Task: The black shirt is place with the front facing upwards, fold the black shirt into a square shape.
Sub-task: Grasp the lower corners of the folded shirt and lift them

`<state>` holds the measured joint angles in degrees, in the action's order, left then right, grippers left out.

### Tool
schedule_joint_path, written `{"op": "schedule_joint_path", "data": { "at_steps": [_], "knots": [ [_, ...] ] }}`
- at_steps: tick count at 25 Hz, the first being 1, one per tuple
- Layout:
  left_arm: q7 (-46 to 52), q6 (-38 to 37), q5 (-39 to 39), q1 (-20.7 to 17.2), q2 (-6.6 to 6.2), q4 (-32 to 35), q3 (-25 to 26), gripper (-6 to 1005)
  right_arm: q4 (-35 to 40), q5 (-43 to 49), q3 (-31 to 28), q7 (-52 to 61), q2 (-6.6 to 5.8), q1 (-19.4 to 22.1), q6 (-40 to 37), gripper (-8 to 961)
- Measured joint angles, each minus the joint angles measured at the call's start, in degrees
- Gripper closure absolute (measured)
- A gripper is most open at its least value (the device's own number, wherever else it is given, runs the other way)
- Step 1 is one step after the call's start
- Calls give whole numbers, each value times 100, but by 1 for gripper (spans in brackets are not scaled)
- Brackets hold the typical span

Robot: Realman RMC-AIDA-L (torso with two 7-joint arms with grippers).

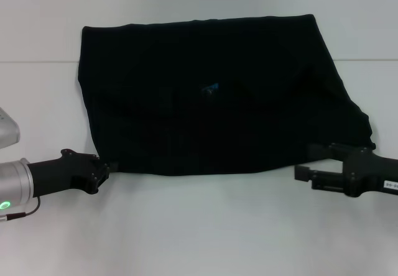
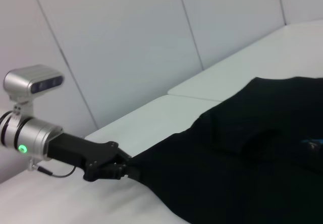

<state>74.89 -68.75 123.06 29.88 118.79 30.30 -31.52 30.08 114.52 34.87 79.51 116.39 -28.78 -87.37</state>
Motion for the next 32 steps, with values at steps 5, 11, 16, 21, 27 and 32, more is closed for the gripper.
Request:
{"op": "schedule_joint_path", "data": {
  "at_steps": [5,11,16,21,27,32],
  "knots": [
    [14,-181,-24,0,-41,-5,1,971,356,299,0,1529,-319,-92,68,111],
    [83,-421,-43,0,-112,-6,41,971,1284,1991,1,4651,-877,-615,36,113],
    [159,-602,-45,4,-156,-6,50,972,1430,3300,2,6098,-1153,-1192,-76,115],
    [277,-759,-45,12,-219,-28,45,972,1288,4103,2,6342,-1000,-1624,433,116],
    [391,-1005,-29,-1,-331,-63,46,972,786,4130,2,6213,-853,-1826,1212,115],
    [421,-1081,-45,-19,-367,-86,49,971,514,4116,1,6041,-691,-1868,1689,116]
  ]
}}
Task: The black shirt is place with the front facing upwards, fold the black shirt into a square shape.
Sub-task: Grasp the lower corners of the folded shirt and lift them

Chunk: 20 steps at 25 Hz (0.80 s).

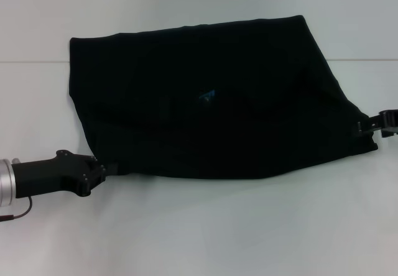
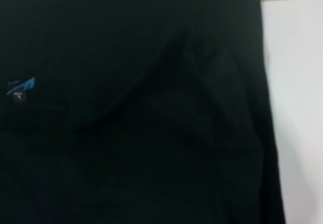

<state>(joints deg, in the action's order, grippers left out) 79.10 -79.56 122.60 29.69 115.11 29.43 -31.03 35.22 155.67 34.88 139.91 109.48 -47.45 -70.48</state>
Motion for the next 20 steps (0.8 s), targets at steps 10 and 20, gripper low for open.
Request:
{"op": "schedule_joint_path", "data": {
  "at_steps": [10,20],
  "knots": [
    [0,-12,0,-16,26,1,10,971,-323,-113,1,-314,272,-35,526,115],
    [11,-16,0,-11,29,1,60,972,-283,-95,244,-272,317,-33,488,277]
  ]
}}
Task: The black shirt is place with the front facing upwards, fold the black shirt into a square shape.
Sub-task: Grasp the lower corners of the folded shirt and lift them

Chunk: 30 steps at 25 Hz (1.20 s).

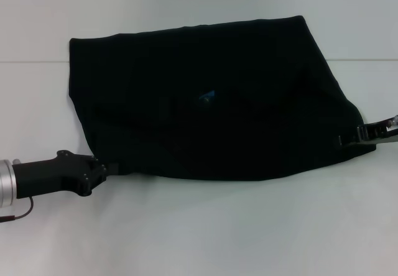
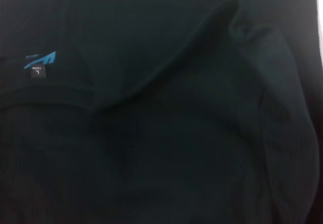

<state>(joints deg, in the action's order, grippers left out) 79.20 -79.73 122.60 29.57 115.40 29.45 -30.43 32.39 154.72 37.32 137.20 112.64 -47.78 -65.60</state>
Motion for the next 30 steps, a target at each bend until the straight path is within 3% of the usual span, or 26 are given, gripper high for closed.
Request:
{"op": "schedule_joint_path", "data": {
  "at_steps": [5,11,16,18,24,27,30],
  "knots": [
    [116,0,1,2,-15,0,12,971,18,-21,-60,23,-45,38,-15,519],
    [456,-127,51,33,-80,21,-36,971,61,-22,-92,21,-97,42,-308,638],
    [635,-922,57,41,-263,37,-41,971,405,-21,-94,18,-180,128,-990,737],
    [902,-1348,62,48,-370,38,-75,971,568,-21,-94,11,-245,194,-1419,863],
    [1709,-2768,526,29,-617,51,-135,972,773,8,-56,-292,-476,453,-3080,863],
    [2092,-3205,994,42,-646,46,-143,972,780,31,-33,-550,-492,568,-3648,863],
    [2452,-3385,1384,49,-651,11,-189,972,769,73,96,-855,-410,689,-4071,863]
  ]
}}
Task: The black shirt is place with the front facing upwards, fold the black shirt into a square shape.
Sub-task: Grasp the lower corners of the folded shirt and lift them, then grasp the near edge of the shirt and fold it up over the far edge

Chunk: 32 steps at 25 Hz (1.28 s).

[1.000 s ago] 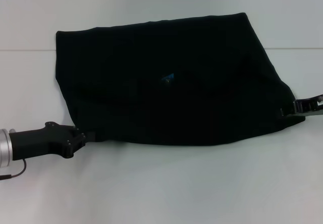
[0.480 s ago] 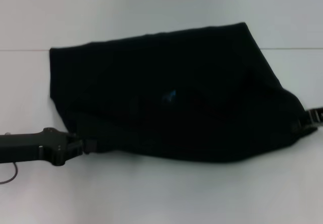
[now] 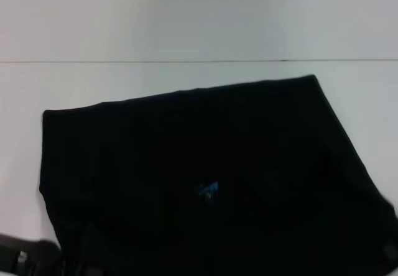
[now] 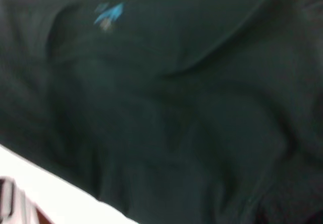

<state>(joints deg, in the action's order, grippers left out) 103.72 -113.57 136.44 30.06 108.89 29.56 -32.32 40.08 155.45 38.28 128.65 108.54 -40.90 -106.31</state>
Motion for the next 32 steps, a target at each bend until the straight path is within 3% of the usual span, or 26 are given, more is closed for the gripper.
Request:
{"op": "schedule_joint_path", "data": {
  "at_steps": [3,6,9,14,21,24,29,32],
  "knots": [
    [82,-67,191,-13,16,-12,-72,972,-4,33,136,-92,134,86,-43,862],
    [95,-63,231,3,9,-14,-41,972,-44,-45,56,-109,165,98,24,862],
    [209,43,203,81,-27,15,108,971,-55,-241,-242,-123,112,76,26,862],
    [536,386,185,272,-114,52,713,971,-68,-863,-1020,-15,-81,14,84,862],
    [1054,1205,70,437,-145,25,2005,971,-517,-2033,-1605,215,-178,45,1279,869],
    [1111,1593,-191,455,-35,-3,2271,971,-929,-2436,-1573,152,-100,-19,2076,869],
    [1280,2353,-431,517,165,-12,2280,972,-1076,-2946,-1558,-175,216,-148,3018,869],
    [1271,2800,-478,591,261,-16,2284,972,-1093,-3149,-1541,-328,282,-175,3424,869]
  ]
}}
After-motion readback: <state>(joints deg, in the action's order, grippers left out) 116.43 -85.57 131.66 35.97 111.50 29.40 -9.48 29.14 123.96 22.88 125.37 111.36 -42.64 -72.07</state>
